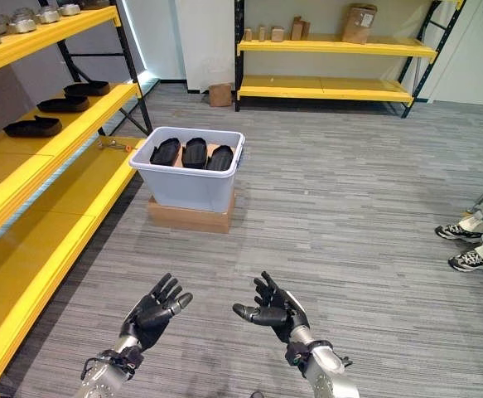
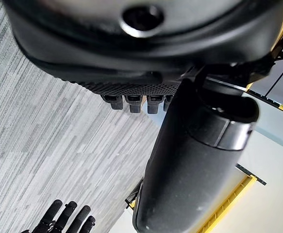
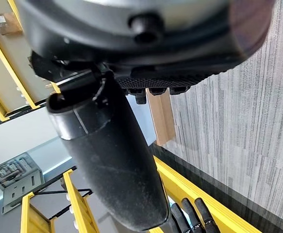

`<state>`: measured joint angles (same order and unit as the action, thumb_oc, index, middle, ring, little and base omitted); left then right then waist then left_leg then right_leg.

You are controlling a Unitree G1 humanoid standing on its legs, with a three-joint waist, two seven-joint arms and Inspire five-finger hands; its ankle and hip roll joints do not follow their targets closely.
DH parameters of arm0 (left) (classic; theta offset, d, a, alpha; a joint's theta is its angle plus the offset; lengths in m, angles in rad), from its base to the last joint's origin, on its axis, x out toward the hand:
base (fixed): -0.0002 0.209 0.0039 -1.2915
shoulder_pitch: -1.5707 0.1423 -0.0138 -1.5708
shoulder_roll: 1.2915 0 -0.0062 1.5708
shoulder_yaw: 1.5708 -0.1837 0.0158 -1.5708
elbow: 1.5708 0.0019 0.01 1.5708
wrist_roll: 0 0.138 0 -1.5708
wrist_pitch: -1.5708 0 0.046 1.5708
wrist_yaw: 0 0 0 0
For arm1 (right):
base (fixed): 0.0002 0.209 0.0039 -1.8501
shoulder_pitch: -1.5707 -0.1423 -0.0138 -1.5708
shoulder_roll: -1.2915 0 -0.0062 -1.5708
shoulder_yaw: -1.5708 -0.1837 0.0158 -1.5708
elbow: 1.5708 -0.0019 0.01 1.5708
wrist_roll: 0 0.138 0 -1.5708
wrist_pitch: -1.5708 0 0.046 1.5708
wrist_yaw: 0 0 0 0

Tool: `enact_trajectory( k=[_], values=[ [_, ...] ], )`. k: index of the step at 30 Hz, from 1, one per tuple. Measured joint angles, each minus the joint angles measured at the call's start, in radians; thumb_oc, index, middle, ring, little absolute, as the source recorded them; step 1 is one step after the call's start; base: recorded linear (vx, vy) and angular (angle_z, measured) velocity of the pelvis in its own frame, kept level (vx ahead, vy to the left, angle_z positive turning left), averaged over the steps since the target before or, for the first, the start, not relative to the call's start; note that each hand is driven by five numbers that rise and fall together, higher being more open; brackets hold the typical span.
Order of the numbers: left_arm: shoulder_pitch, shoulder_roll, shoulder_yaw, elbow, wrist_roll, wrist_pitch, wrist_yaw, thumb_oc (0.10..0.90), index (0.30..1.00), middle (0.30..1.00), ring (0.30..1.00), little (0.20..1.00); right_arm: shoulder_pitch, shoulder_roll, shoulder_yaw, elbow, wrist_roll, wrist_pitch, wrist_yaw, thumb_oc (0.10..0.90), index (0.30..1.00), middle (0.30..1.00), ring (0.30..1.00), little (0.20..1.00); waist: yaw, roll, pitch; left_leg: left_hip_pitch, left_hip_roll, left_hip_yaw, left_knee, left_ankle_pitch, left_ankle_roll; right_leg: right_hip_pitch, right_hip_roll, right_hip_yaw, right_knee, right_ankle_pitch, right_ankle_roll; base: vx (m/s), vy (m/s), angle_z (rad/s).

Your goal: Move parts from the plastic box to the shelf.

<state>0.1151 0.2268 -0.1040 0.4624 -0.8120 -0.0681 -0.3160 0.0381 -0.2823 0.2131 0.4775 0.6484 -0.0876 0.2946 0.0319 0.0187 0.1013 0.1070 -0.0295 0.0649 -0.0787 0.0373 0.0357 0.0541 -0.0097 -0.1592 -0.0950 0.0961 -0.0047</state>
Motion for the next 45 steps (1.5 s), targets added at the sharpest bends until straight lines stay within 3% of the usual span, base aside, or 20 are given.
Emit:
enact_trajectory(
  k=[14,39,42,44,45],
  values=[
    [0.007,-0.010,0.024,-0.003,-0.001,-0.064,0.007,0.900,1.000,1.000,1.000,1.000,0.001,0.001,-0.001,-0.002,0.008,0.000,0.006,0.900,1.000,1.000,1.000,1.000,0.001,-0.005,0.009,0.000,0.000,-0.016,0.000,-0.001,-0.001,0.004,-0.001,-0.015,0.000,-0.008,0.003,0.01,0.013,0.03],
    [0.005,-0.014,0.003,-0.019,-0.040,-0.060,0.007,0.900,1.000,1.000,1.000,1.000,0.000,0.000,-0.015,-0.082,0.024,0.004,0.041,0.900,1.000,1.000,1.000,1.000,-0.002,-0.008,0.013,-0.004,-0.022,-0.018,-0.004,-0.013,0.017,0.007,-0.022,-0.016,0.013,0.000,0.008,-0.01,0.105,0.00],
    [-0.018,-0.014,-0.017,0.004,-0.014,-0.048,0.027,0.900,1.000,1.000,1.000,1.000,-0.001,-0.002,-0.028,-0.083,0.024,0.004,0.035,0.900,1.000,1.000,1.000,1.000,-0.014,0.007,0.022,-0.002,-0.028,-0.023,-0.002,-0.017,0.040,-0.049,-0.040,-0.006,0.147,-0.048,0.033,-0.06,0.167,0.06],
    [-0.033,-0.013,-0.023,0.019,0.000,-0.046,0.035,0.900,1.000,1.000,1.000,1.000,-0.008,0.002,-0.028,-0.086,0.024,0.003,0.033,0.900,1.000,1.000,1.000,1.000,-0.032,0.014,0.038,-0.009,-0.034,-0.034,0.009,-0.009,0.052,-0.130,-0.061,0.023,0.322,-0.086,0.060,-0.04,0.152,0.25],
    [-0.061,-0.010,-0.041,0.023,0.000,-0.046,0.051,0.900,1.000,1.000,1.000,1.000,-0.014,-0.001,-0.023,-0.086,0.024,-0.003,0.032,0.900,1.000,1.000,1.000,1.000,-0.030,0.007,0.066,-0.017,-0.044,-0.041,0.035,-0.013,0.064,-0.217,-0.085,0.029,0.507,-0.095,0.066,0.04,0.084,0.35]
  ],
)
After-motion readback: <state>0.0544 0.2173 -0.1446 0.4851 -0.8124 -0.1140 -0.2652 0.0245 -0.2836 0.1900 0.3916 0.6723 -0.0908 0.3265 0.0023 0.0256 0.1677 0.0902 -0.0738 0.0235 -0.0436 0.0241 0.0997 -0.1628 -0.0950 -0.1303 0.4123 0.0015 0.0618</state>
